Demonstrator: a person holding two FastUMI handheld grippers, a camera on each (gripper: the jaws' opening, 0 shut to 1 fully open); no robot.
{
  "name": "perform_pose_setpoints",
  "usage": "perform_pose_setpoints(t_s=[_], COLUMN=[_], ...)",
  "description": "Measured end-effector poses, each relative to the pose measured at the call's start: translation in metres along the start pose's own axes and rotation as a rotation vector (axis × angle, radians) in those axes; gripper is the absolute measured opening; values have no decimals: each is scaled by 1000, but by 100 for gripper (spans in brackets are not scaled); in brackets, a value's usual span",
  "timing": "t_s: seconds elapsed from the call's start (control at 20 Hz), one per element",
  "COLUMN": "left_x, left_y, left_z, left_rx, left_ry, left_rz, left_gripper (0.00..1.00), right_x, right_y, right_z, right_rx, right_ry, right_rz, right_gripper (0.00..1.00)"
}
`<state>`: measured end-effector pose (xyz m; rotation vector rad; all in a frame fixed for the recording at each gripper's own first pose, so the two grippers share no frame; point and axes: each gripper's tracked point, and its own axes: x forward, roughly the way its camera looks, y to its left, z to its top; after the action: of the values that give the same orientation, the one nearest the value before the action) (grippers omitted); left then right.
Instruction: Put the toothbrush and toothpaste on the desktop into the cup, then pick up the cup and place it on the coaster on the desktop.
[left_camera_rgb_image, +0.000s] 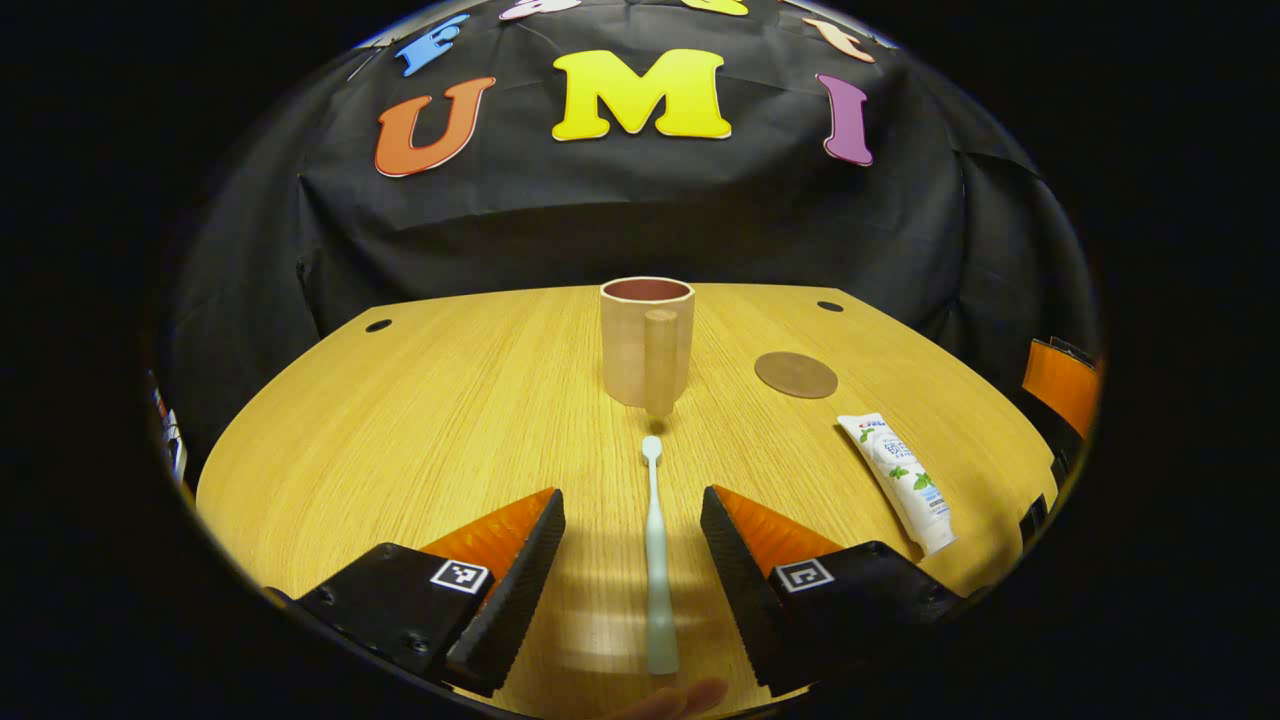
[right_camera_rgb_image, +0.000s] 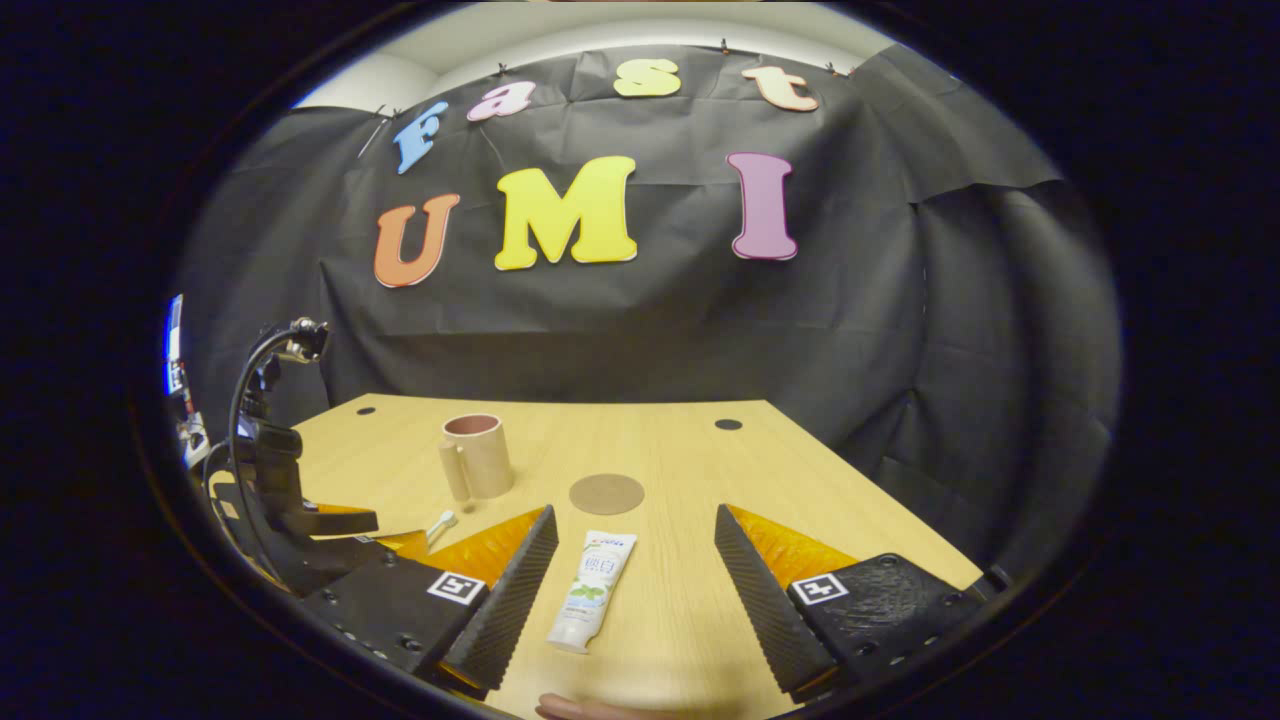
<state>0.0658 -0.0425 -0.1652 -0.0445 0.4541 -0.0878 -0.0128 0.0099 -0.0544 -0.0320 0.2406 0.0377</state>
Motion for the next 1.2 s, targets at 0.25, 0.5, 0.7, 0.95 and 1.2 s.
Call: perform_pose_setpoints(t_s=[0.25, 0.5, 0.7, 0.95, 1.2], left_x=[9, 11, 11, 0, -32], left_y=[-15, -10, -5, 7, 3], left_z=[-14, -18, -18, -3, 43], left_rx=[3, 4, -1, -25, -38], left_ry=[53, 86, 86, 9, -157], left_rz=[-56, -55, -48, -22, -25], left_gripper=[66, 29, 11, 10, 11], right_x=[0, 3, 4, 2, -12], right_y=[4, 7, 7, 9, 16], right_z=[-9, -8, -8, -21, -46], right_rx=[8, 6, -25, -20, 26], right_ry=[50, 58, 73, 145, 293], right_rz=[13, 11, 13, 9, 31], right_gripper=[95, 95, 95, 98, 98])
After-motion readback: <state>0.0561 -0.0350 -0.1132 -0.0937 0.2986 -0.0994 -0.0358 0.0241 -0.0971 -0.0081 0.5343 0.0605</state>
